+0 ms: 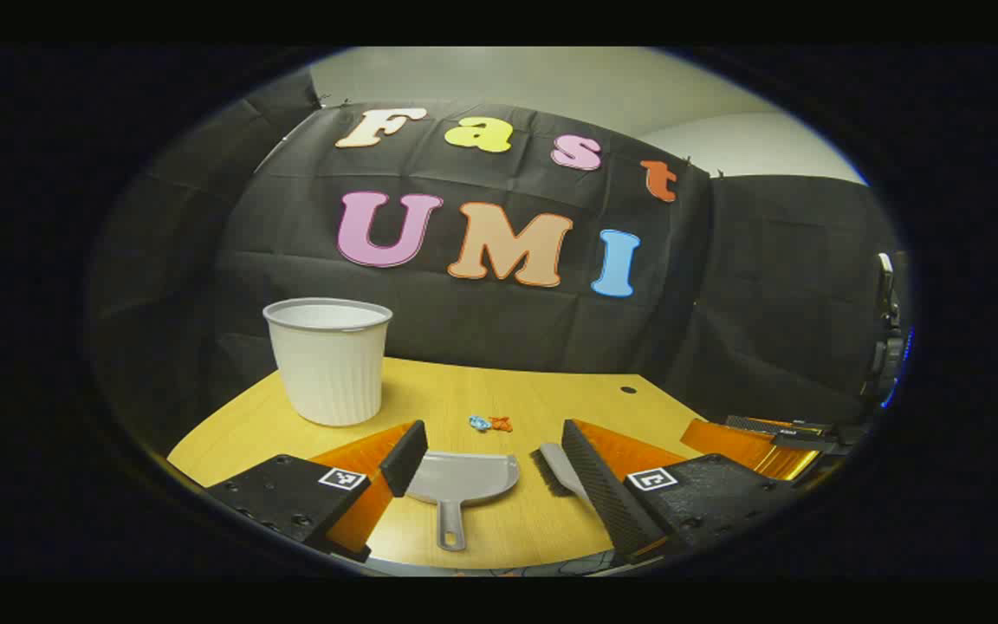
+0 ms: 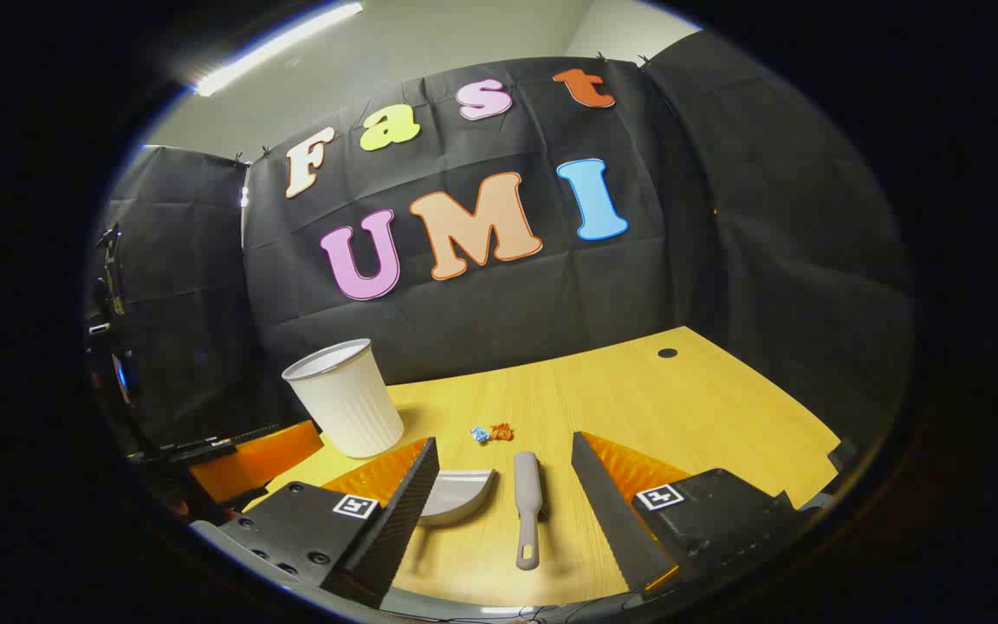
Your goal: Pick up the small broom and dustpan from the desktop, sweep the trash into the dustpan with the broom, and then empty the trash into the garbage bin.
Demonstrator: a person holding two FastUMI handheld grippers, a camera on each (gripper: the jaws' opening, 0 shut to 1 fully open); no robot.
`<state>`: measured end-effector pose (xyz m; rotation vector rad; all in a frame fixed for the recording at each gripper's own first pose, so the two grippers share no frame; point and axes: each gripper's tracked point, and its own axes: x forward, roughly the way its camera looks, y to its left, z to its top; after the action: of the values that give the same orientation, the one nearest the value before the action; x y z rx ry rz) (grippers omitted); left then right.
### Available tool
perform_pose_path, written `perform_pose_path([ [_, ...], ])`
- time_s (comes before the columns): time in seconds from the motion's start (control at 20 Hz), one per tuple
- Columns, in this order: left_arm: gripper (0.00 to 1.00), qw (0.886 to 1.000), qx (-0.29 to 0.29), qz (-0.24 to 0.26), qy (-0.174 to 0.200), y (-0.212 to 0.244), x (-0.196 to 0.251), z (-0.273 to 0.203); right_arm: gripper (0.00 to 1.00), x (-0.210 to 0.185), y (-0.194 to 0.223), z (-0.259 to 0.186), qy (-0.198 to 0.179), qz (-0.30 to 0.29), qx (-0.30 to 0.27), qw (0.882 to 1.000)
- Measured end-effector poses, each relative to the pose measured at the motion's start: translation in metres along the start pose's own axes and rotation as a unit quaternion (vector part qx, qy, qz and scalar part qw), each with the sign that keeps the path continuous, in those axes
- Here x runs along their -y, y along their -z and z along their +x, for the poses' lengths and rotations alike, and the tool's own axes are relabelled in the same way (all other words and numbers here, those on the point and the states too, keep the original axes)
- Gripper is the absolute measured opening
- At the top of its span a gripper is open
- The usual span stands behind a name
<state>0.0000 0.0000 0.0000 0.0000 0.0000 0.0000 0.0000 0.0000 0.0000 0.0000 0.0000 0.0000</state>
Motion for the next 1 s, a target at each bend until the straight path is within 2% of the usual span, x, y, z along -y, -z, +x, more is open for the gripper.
perform_pose_path([
  [0.5, 0.93, 1.000, -0.017, 0.004, -0.007, 0.009, 0.001, 0.003, 0.91, 0.008, -0.003, 0.000, 0.005, 0.007, 0.002, 1.000],
  [1.0, 0.93, 0.999, -0.025, -0.017, -0.022, 0.015, -0.012, 0.002, 0.91, 0.004, -0.003, 0.002, 0.000, 0.006, -0.002, 1.000],
])
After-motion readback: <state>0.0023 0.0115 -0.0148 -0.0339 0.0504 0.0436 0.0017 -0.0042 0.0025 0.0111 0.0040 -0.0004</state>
